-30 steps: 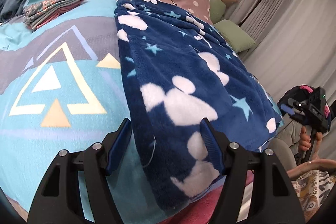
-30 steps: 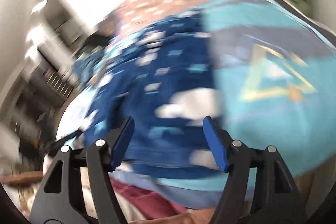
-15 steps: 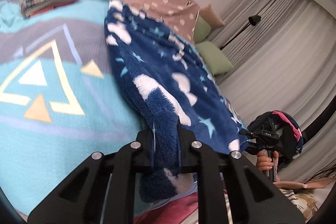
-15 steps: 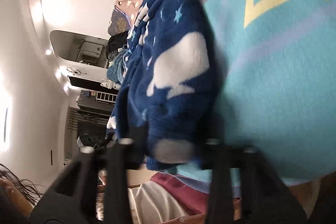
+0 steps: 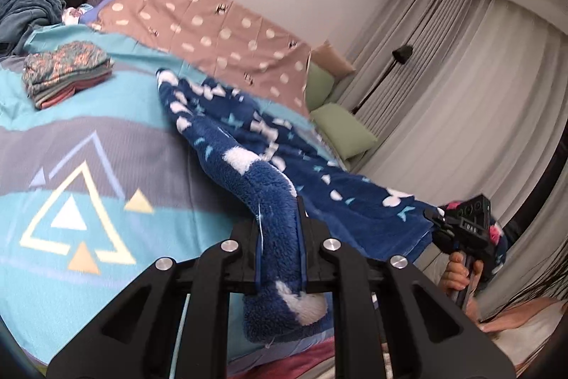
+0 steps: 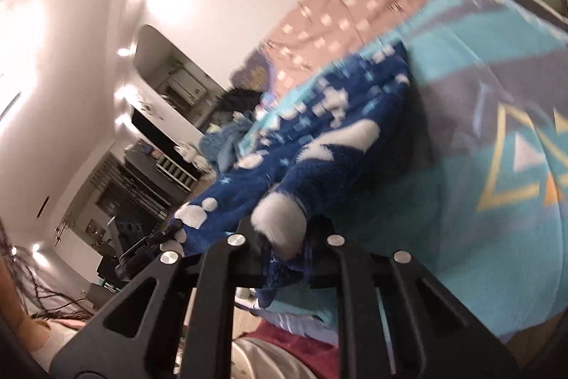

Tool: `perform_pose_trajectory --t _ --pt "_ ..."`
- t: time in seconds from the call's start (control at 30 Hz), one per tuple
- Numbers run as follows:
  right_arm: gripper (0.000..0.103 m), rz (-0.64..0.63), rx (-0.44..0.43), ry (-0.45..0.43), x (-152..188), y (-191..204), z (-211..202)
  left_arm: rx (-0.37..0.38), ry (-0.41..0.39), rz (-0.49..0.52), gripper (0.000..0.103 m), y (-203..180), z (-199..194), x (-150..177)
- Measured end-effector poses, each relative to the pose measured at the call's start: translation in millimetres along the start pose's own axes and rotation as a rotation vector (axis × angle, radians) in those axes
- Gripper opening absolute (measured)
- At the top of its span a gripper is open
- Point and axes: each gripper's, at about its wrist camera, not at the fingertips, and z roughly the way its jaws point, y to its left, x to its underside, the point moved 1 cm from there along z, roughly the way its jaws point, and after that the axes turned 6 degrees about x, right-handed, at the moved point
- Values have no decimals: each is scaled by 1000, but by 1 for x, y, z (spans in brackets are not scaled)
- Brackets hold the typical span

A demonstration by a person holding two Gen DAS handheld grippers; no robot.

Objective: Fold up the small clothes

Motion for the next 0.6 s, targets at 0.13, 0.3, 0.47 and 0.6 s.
perform_pose_trajectory --t 0.13,0.3,0.47,0.6 --pt "10 -59 3 -86 -10 9 -20 15 -30 -1 14 -9 -9 -11" --pt "10 -18 39 -71 -19 -8 -4 -31 -16 54 14 -10 1 -26" --pt "10 -13 13 -93 -36 -10 3 -8 -34 73 14 -8 14 -46" --pt "10 -16 -11 -147 -58 -9 8 12 -75 105 14 -13 24 -66"
